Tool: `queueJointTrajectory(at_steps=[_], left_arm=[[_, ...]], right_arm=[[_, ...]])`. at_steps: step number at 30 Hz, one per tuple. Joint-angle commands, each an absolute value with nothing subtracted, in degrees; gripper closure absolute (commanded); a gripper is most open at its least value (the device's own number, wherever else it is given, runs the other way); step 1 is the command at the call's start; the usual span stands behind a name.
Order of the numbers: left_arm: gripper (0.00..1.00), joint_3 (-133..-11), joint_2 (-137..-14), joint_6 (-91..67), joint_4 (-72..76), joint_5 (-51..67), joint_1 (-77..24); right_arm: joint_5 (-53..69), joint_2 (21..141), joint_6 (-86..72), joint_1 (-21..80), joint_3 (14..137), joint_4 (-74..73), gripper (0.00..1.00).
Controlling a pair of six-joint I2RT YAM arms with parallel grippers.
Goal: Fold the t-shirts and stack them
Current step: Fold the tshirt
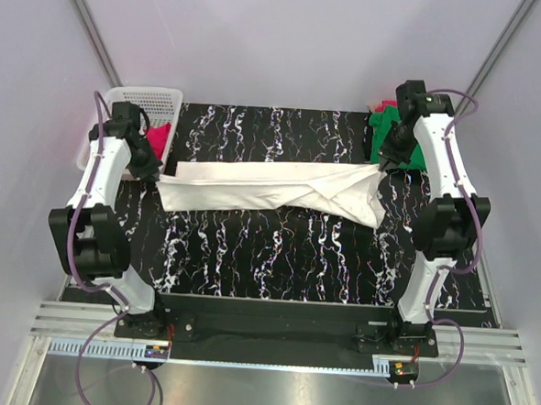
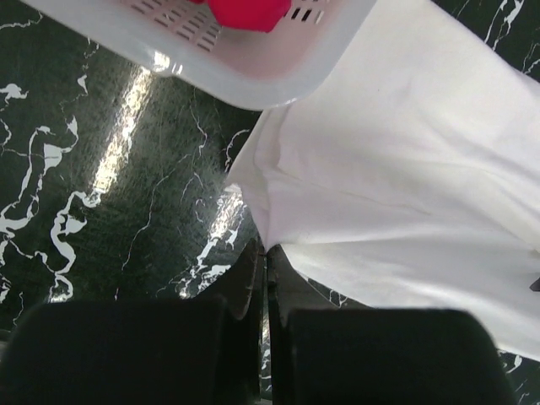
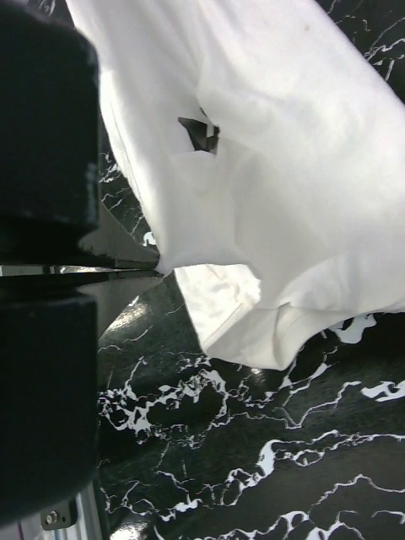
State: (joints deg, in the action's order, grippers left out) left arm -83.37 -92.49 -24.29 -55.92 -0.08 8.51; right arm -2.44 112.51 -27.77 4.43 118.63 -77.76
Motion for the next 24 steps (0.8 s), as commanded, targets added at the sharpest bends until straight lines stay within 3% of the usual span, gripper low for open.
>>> queueJointTrajectory(at_steps=[1, 10, 17, 24], left_arm=[[1.00, -87.89, -95.44, -24.61, -54.32, -3.16, 8.44], [1.00, -90.35, -99.84, -24.08, -54.14, -3.43, 8.00], [1.00, -90.44, -100.37, -23.82, -54.14, -2.47, 8.00], [1.00, -87.98, -97.56, -23.38, -53.88, -1.85, 7.91]], right_arm=[[-5.09, 117.59, -25.84, 4.04, 126.02, -80.24, 1.00], [-7.11, 124.54, -26.10, 3.96, 134.56, -83.67, 1.00], [-6.94, 124.28, -26.37, 3.96, 132.46, -84.46, 1.00], [-6.16, 115.78, -27.77, 3.96, 123.24, -83.59, 1.00]])
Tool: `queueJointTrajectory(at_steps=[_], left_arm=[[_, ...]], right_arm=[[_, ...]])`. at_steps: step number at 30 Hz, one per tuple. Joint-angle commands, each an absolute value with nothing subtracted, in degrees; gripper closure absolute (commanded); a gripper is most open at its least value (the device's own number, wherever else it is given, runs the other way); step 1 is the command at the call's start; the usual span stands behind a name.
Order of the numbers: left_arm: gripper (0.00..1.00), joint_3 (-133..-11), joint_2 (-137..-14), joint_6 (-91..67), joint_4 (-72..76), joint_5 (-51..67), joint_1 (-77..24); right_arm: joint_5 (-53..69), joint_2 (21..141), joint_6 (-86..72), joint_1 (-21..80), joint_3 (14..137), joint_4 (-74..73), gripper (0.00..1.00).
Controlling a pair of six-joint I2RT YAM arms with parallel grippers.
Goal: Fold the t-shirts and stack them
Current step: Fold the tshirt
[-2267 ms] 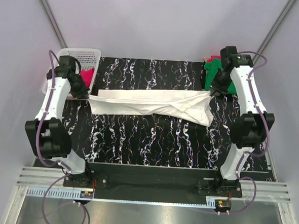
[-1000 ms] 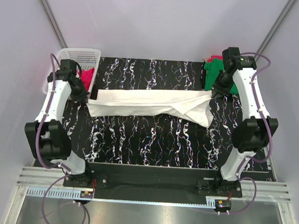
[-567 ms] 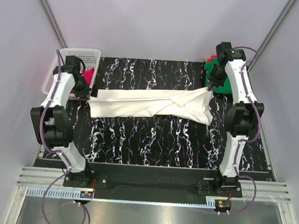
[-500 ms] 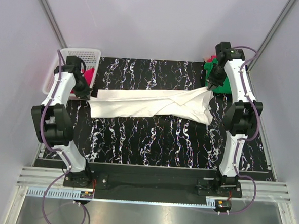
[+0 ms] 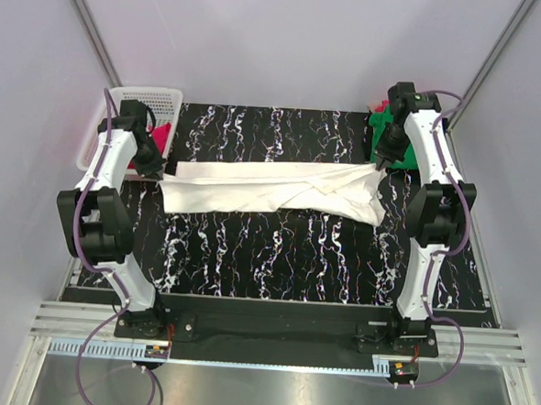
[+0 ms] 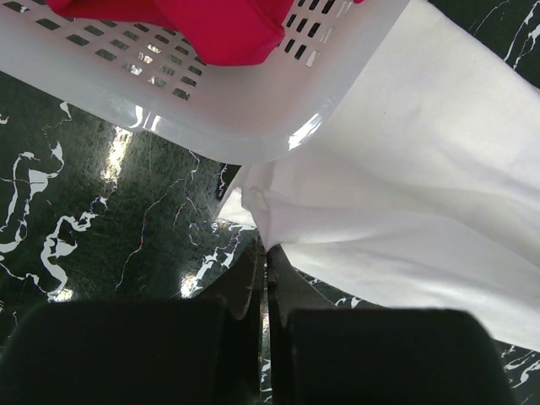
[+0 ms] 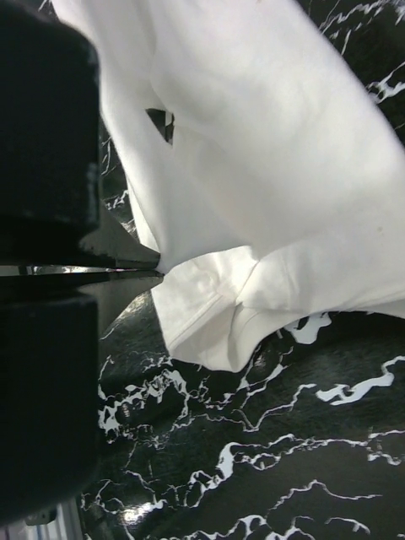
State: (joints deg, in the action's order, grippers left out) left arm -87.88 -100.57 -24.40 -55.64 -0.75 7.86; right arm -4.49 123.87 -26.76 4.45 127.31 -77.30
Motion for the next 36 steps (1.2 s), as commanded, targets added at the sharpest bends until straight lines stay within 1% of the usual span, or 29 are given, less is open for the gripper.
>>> queueJointTrajectory(at_steps=[1, 8, 11, 16, 17, 22, 36], left_arm=[[1.00, -87.37, -97.04, -23.38, -53.70, -1.67, 7.91], [1.00, -79.65, -89.05, -22.85, -53.17, -0.53, 7.82], [1.00, -76.30, -85.10, -22.76, -53.09, -0.35, 7.91], [1.00, -72.07, -78.50, -22.94, -53.17, -0.35, 7.91], [1.00, -71.20, -77.79, -22.85, -53.26, 1.21, 7.82], [1.00, -69.35, -73.75, -22.68, -54.49, 2.02, 7.82], [1.00, -66.27, -67.06, -22.68, -57.04, 0.70, 7.91]], right_arm=[[-5.28, 114.53, -28.12, 4.04, 121.83, -83.24, 1.00], [-1.41, 99.26, -32.60, 3.96, 104.36, -79.90, 1.00], [-1.14, 93.98, -33.57, 3.96, 99.52, -80.07, 1.00], [2.10, 86.15, -35.94, 3.96, 93.88, -80.25, 1.00], [2.37, 84.13, -36.99, 4.04, 93.26, -80.51, 1.00], [5.27, 79.11, -38.41, 3.96, 88.96, -81.38, 1.00], [9.93, 66.10, -41.66, 4.04, 81.30, -86.57, 1.00]])
